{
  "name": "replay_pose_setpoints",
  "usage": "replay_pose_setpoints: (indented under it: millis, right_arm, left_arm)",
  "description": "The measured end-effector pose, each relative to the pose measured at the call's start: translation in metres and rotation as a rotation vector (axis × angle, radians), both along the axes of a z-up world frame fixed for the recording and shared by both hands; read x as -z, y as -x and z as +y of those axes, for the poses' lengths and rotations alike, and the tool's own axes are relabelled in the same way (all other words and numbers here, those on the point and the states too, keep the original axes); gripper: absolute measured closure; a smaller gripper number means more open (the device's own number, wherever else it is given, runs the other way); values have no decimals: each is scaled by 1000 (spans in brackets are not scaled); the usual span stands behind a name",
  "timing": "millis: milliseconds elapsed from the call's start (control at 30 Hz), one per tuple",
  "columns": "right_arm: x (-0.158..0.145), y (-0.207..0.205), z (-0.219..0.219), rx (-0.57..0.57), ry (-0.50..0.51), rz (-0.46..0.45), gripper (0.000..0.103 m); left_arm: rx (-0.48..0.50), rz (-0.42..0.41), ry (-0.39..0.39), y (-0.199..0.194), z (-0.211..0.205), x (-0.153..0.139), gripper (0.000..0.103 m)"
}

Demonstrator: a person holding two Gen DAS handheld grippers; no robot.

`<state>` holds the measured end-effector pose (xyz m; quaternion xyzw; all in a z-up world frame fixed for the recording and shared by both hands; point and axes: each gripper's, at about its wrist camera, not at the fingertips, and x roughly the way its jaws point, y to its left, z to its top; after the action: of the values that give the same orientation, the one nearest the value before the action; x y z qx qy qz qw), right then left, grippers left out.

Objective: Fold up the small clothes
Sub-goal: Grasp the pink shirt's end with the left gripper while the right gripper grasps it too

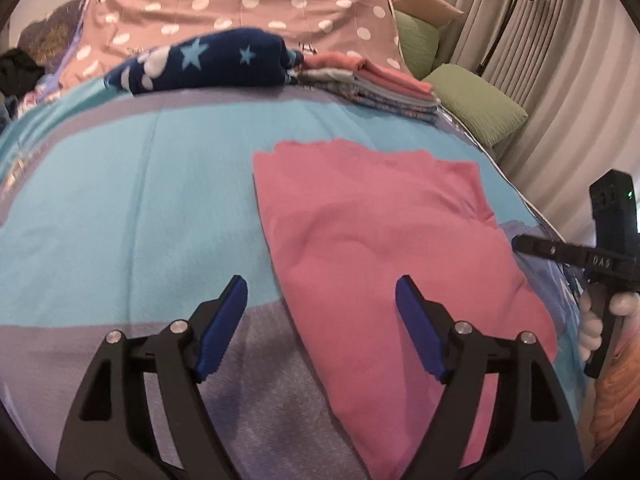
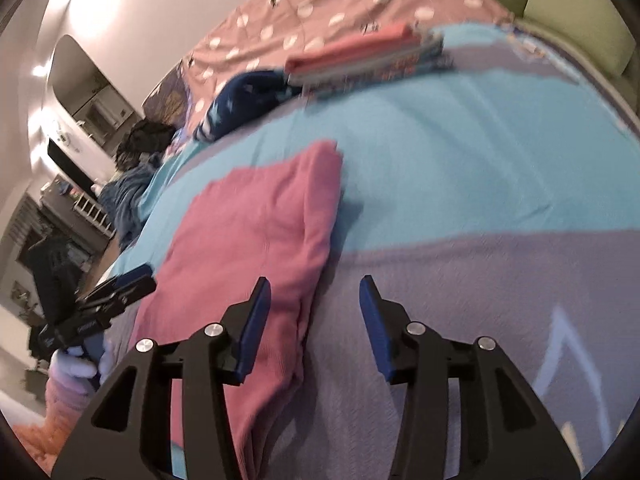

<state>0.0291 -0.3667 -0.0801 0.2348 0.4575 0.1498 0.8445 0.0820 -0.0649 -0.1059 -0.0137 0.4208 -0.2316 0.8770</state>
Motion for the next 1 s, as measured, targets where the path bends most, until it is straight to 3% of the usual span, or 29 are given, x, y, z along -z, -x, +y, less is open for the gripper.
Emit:
replay_pose_setpoints:
  millis: [367, 567, 800, 1000]
  right_arm:
    - [10, -25, 12, -82, -28, -6, 47]
    - [20, -58, 2, -147, -164, 1, 44]
    - [17, -84, 28, -219, -96, -7, 42]
    - [15, -79, 27, -226, -100, 4, 42]
  left_arm:
    - [59, 70, 41, -19, -7, 17, 20]
    - [123, 104, 90, -45, -16, 20, 18]
    - [151, 107, 116, -65, -25, 22, 20]
    - [138, 114, 119, -64, -20, 20, 31]
